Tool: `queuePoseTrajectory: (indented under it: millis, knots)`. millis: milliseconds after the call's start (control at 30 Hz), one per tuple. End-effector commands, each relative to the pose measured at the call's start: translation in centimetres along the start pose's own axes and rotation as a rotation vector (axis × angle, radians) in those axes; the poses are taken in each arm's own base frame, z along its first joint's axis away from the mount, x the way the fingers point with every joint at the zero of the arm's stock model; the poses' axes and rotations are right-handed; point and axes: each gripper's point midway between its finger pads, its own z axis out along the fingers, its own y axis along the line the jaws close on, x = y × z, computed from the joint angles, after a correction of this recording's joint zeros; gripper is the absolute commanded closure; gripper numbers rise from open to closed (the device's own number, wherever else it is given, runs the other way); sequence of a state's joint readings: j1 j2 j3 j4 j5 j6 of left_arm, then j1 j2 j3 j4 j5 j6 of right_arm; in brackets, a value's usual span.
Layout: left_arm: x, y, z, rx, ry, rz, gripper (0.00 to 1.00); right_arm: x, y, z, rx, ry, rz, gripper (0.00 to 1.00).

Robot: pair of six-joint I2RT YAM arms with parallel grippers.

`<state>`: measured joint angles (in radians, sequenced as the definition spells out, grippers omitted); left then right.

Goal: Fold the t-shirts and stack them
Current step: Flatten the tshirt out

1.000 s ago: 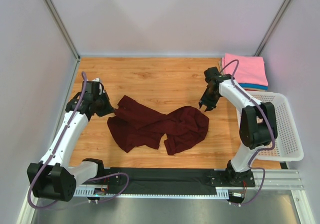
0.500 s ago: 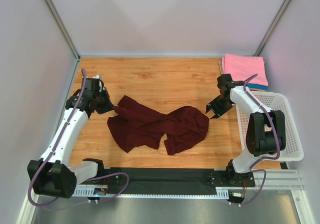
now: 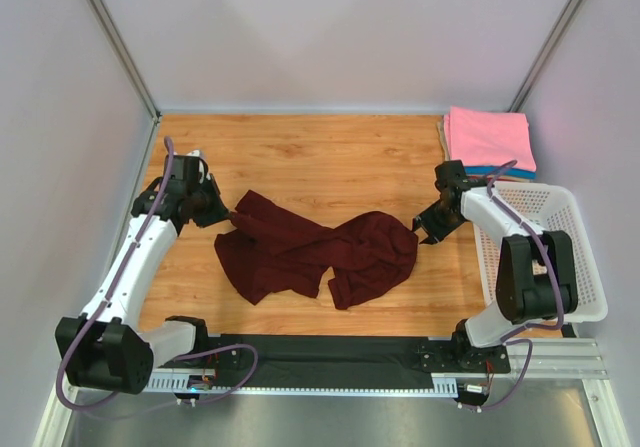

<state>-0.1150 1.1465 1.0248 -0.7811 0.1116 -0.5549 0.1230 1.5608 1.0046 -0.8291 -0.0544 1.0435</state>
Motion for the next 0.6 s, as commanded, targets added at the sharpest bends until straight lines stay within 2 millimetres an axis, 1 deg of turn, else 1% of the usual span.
queuePoseTrajectory:
  millis: [0,100,200,233,300,333,433,567]
  knots:
    - [-0.9,-0.4,-0.1,0.017,-0.02,0.002,1.0,1.1,-0.6,0.4,-0.008,0.028,0.005,0.62]
    - [-0.8,-0.4,0.0,0.02,-0.015,0.001,1.0,1.5,-1.0,0.8,0.007,0.038,-0.009,0.62]
    - [-0.9,-0.3,0.2,0.01,-0.016,0.001,1.0,1.3,-0.6,0.8,-0.01,0.03,-0.051,0.64]
    - [-0.9,0.0,0.2,-0.005,-0.015,0.0,1.0,0.9,-0.1,0.5,-0.021,0.009,-0.071,0.64]
    - [-1.2,0.9,0.3,-0.058,-0.023,0.004,1.0,0.3,0.3,-0.1,-0.016,-0.022,-0.111,0.64]
    - [-1.1,1.2,0.3,-0.077,-0.018,0.003,1.0,-0.7,0.2,-0.8,0.024,-0.08,-0.123,0.63]
    - [-1.5,1.1,0.2,-0.079,-0.028,0.006,1.0,-1.5,0.0,-2.1,0.047,-0.133,-0.124,0.61]
    - [-1.7,1.0,0.1,-0.075,-0.035,0.001,1.0,-1.9,0.6,-3.4,0.023,-0.172,-0.117,0.61]
